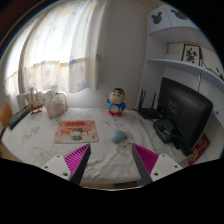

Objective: Arrange mouse

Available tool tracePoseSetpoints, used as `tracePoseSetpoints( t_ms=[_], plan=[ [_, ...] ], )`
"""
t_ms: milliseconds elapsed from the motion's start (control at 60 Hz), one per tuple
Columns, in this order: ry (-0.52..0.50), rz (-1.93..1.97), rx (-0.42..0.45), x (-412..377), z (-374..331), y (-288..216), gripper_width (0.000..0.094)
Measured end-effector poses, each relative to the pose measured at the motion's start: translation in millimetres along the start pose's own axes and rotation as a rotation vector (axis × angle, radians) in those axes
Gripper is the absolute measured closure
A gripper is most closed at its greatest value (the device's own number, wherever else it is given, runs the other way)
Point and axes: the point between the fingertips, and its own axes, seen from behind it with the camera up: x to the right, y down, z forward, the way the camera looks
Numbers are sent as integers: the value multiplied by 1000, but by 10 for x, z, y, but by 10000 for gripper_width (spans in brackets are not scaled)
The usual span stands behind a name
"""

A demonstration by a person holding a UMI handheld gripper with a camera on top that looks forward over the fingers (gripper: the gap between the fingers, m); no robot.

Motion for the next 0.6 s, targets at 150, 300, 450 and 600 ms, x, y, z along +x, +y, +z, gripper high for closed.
tracePoseSetpoints(
  t_ms=[150, 300, 450, 600],
  plan=[
    [-22, 23, 22, 14, 516, 252, 84],
    [2, 46, 10, 123, 1073, 486, 83],
    [-8, 68, -13, 155, 1588, 646, 84],
    [-22, 61, -34, 171, 2014, 712, 83]
  ],
)
